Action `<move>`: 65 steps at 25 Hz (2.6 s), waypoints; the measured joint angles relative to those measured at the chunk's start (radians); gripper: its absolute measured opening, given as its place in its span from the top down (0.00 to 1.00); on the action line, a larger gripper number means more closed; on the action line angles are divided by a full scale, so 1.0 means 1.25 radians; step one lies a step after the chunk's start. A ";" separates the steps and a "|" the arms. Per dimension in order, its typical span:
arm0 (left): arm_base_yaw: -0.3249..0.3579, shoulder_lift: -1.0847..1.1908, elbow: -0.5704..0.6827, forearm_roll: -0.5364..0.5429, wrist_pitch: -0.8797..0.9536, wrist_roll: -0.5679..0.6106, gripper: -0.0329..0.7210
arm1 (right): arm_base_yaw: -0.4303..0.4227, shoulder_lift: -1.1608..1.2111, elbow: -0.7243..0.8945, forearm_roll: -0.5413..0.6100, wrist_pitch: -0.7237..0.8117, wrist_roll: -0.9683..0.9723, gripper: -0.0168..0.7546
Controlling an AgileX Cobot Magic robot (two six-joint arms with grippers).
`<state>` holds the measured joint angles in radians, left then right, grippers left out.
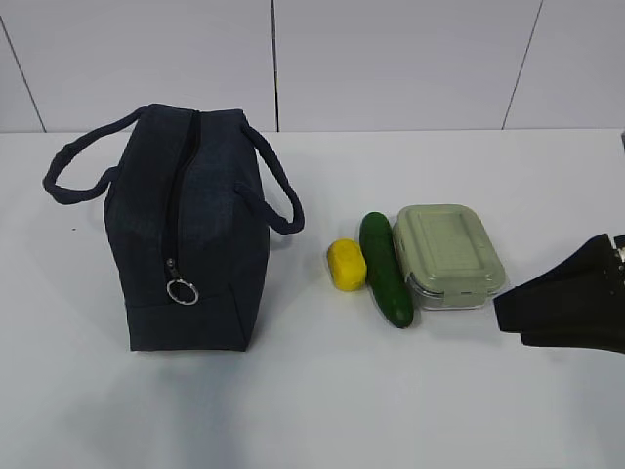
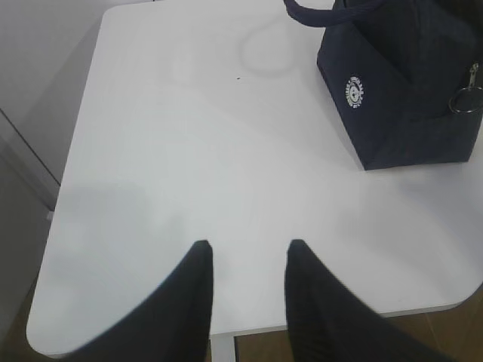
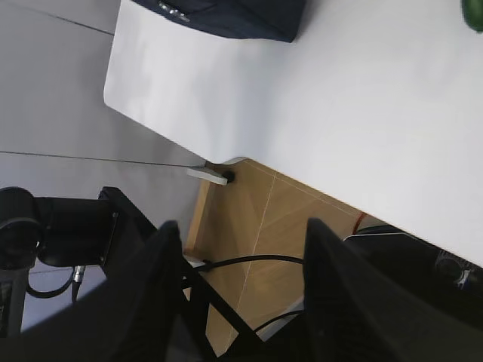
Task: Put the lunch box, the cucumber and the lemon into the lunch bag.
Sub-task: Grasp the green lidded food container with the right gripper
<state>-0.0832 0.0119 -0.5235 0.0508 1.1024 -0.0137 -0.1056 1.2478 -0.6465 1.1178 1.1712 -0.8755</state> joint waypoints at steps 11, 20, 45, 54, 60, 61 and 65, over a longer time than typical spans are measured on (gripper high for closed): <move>0.000 0.000 0.000 0.000 0.000 0.000 0.64 | -0.130 0.179 -0.051 0.037 0.004 -0.090 0.47; 0.000 0.000 0.000 0.000 0.000 0.000 0.64 | -0.130 0.408 -0.242 0.037 0.004 -0.095 0.36; 0.000 0.000 0.000 0.000 0.000 0.000 0.64 | -0.130 0.474 -0.370 -0.006 0.003 -0.150 0.20; 0.000 0.000 0.000 0.000 0.000 0.000 0.64 | -0.130 0.516 -0.392 -0.052 0.004 -0.143 0.20; 0.000 0.000 0.000 0.000 0.000 0.000 0.64 | -0.130 0.589 -0.431 -0.055 0.004 -0.139 0.20; 0.000 0.000 0.000 0.000 0.000 0.000 0.64 | -0.130 0.601 -0.443 -0.055 0.004 -0.139 0.20; 0.000 0.000 0.000 0.000 0.000 0.000 0.64 | -0.130 0.648 -0.491 -0.055 0.004 -0.139 0.20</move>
<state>-0.0832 0.0119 -0.5235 0.0508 1.1024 -0.0137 -0.2683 2.0577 -1.2601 1.0496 1.1763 -1.0492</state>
